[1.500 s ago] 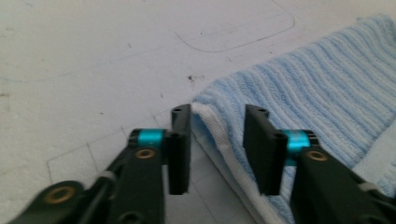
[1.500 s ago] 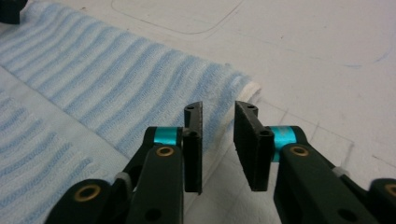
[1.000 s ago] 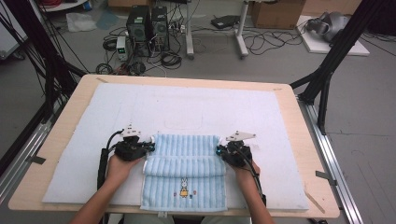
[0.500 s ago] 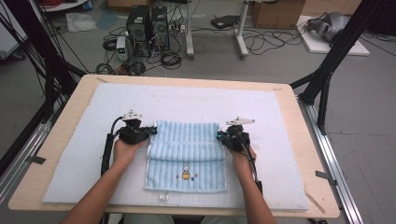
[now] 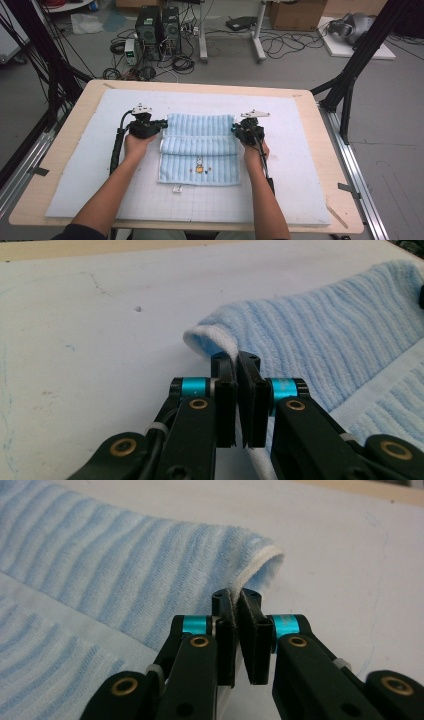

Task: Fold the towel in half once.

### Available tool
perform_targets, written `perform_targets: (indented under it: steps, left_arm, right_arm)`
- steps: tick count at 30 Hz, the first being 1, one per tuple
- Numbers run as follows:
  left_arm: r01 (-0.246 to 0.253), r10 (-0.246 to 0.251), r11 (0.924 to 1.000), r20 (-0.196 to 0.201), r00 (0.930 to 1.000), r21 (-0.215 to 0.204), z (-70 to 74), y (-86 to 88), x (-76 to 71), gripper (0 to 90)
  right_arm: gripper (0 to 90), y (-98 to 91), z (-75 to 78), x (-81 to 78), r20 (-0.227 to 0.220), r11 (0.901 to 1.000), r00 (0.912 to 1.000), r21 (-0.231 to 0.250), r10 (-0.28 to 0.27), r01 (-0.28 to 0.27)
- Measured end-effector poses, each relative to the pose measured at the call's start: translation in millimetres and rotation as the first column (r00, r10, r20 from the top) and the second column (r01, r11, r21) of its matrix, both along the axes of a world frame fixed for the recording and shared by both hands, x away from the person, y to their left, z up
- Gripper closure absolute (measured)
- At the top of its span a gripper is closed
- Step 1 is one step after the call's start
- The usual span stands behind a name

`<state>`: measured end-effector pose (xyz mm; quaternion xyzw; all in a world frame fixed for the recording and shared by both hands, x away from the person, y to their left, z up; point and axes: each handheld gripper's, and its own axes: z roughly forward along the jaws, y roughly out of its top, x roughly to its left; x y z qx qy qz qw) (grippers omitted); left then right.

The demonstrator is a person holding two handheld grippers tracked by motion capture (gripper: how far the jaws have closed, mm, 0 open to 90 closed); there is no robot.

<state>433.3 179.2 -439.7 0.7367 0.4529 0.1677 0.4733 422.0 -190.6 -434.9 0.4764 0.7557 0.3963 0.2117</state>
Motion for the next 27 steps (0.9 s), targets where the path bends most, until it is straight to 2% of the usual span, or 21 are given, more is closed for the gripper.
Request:
perform_targets:
  steps: [2, 4, 5, 6, 7, 9, 12, 13, 14, 16, 18, 21, 23, 27]
  left_arm:
    - [-0.006, 0.006, 0.9997, -0.007, 1.0, 0.024, -2.8, -0.8, 0.5, 85.1]
    - [-0.01, 0.011, 0.9996, -0.026, 0.9996, 0.026, -5.0, -0.4, 0.9, 79.3]
    - [-0.029, 0.029, 0.9994, -0.03, 0.9991, 0.02, -5.1, 0.3, 1.0, 69.4]
    - [-0.047, 0.048, 0.9988, -0.041, 0.998, 0.012, -4.5, 1.5, 1.0, 57.6]
    - [-0.053, 0.053, 0.9986, -0.045, 0.9975, 0.006, -3.3, 3.1, 0.3, 52.5]
    - [-0.047, 0.048, 0.9988, -0.037, 0.9982, 0.007, -0.7, 6.2, -2.7, 50.4]
    - [-0.037, 0.036, 0.9988, -0.011, 0.9993, -0.032, 2.0, 11.0, -8.3, 42.7]
    - [-0.032, 0.031, 0.9978, -0.01, 0.9995, -0.059, 3.1, 13.5, -10.8, 40.2]
    - [-0.032, 0.031, 0.9974, -0.016, 0.9994, -0.065, 4.0, 14.5, -13.0, 39.9]
    - [-0.028, 0.029, 0.9985, 0.012, 0.9995, -0.046, 5.3, 16.3, -19.2, 36.6]
    - [-0.015, 0.017, 0.9981, 0.031, 0.9994, -0.06, 6.5, 18.8, -24.6, 30.4]
    - [0.022, -0.017, 0.995, 0.06, 0.9981, -0.097, 10.2, 23.5, -31.8, 27.4]
    - [0.04, -0.034, 0.9934, 0.063, 0.9975, -0.107, 12.9, 25.4, -35.6, 27.4]
    - [0.087, -0.081, 0.9892, 0.058, 0.995, -0.118, 16.9, 25.4, -41.6, 29.8]
  right_arm:
    - [85.3, 1.3, -3.6, 2.2, -0.01, 0.9999, 0.9999, -0.013, -0.01, 0.009]
    - [84.0, 2.4, -6.6, 3.2, -0.017, 0.9997, 0.9997, -0.022, -0.015, 0.014]
    - [80.9, 2.3, -7.7, 3.8, -0.018, 0.9996, 0.9997, -0.022, -0.016, 0.016]
    - [71.9, 1.9, -7.9, 3.6, -0.022, 0.9995, 0.9994, -0.019, -0.027, 0.026]
    - [61.6, 0.9, -7.5, 3.4, -0.026, 0.9991, 0.9988, -0.004, -0.042, 0.042]
    - [51.4, -3.1, -5.5, 2.6, -0.036, 0.998, 0.9978, 0.028, -0.056, 0.057]
    - [39.9, -7.5, 0.2, -1.5, -0.036, 0.9966, 0.9971, 0.044, -0.068, 0.069]
    - [36.9, -8.6, 1.3, -2.4, -0.035, 0.9966, 0.9974, 0.052, -0.063, 0.065]
    - [33.2, -10.1, 2.5, -4.1, -0.042, 0.9965, 0.998, 0.066, -0.048, 0.051]
    - [31.4, -11.8, 2.3, -7.0, -0.056, 0.9967, 0.9983, 0.077, -0.019, 0.023]
    - [28.6, -14.8, 2.6, -11.3, -0.036, 0.9974, 0.9992, 0.069, -0.018, 0.02]
    - [23.8, -21.3, 5.6, -17.1, -0.032, 0.9946, 0.9994, 0.103, -0.013, 0.016]
    - [21.5, -25.5, 7.9, -21.5, -0.034, 0.9905, 0.9994, 0.138, 0.001, 0.004]
    - [18.0, -29.4, 13.3, -31.5, -0.043, 0.9905, 0.9983, 0.133, 0.04, -0.034]
